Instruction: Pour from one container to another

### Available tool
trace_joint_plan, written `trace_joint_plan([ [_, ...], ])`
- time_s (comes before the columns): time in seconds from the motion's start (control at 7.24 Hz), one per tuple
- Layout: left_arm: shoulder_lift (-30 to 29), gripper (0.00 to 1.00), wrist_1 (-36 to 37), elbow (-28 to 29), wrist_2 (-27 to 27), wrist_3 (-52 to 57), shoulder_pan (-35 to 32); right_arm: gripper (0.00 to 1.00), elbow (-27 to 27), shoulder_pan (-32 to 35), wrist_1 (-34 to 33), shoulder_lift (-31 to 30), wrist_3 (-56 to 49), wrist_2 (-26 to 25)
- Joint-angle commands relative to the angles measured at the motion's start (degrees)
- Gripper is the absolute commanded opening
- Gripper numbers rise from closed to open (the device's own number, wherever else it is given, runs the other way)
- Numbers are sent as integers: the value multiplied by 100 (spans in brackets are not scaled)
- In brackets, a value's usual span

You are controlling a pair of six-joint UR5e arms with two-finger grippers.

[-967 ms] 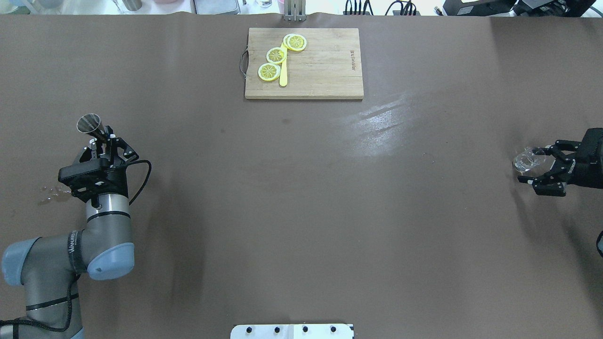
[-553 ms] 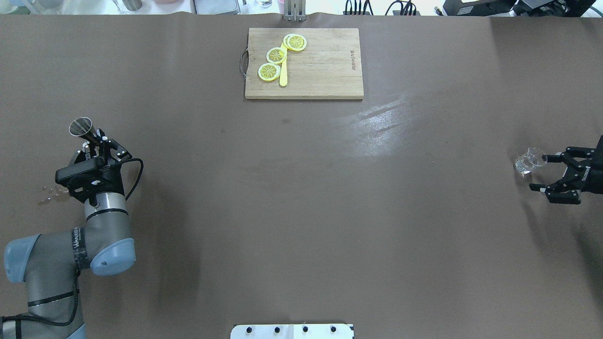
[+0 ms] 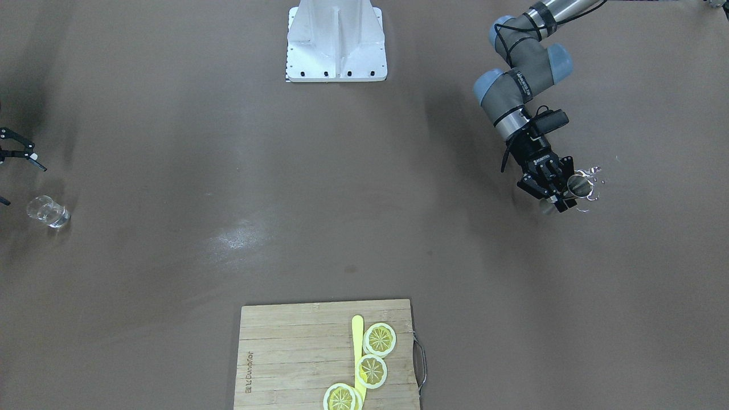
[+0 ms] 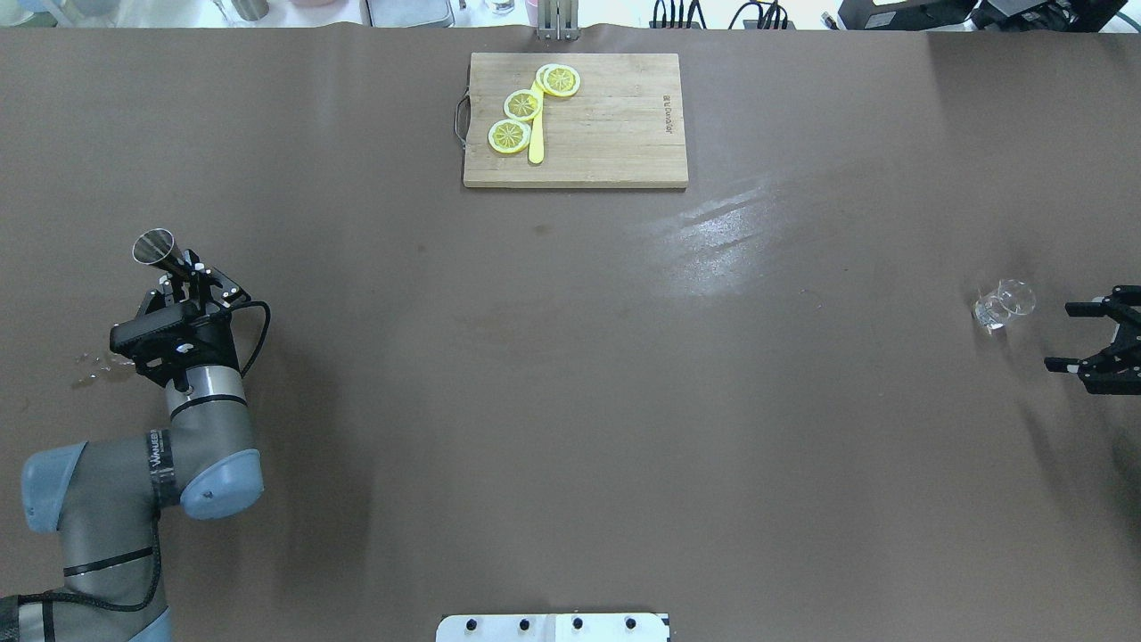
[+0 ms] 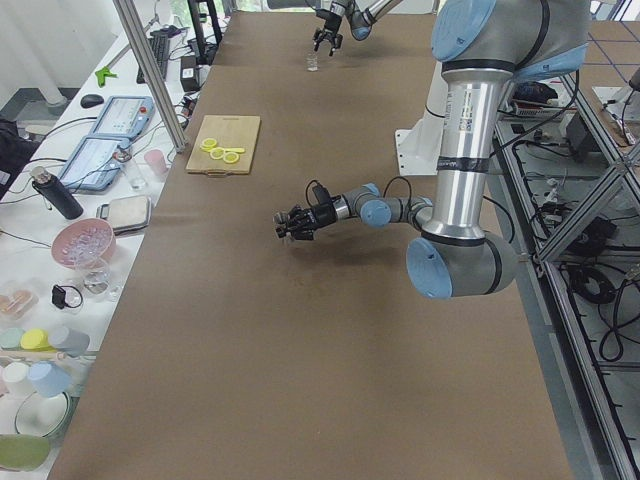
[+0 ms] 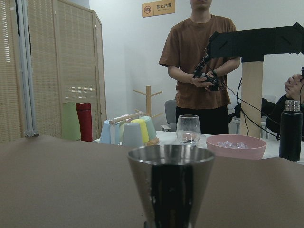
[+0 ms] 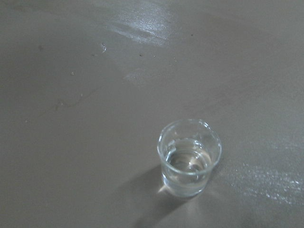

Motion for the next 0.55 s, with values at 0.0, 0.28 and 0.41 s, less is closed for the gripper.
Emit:
trace_joint_plan([
  [0.0,-61,16,6,132,-96,-16,5,100,1,694,-831,-90,0,737],
  [0.28,-97,26,85,151,-97,-24,13,100,19,1190,-1801,-72,0,822],
  [0.41,-97,35,85,151,-97,-16,13,100,28,1373,-2214,-90,-9,795],
])
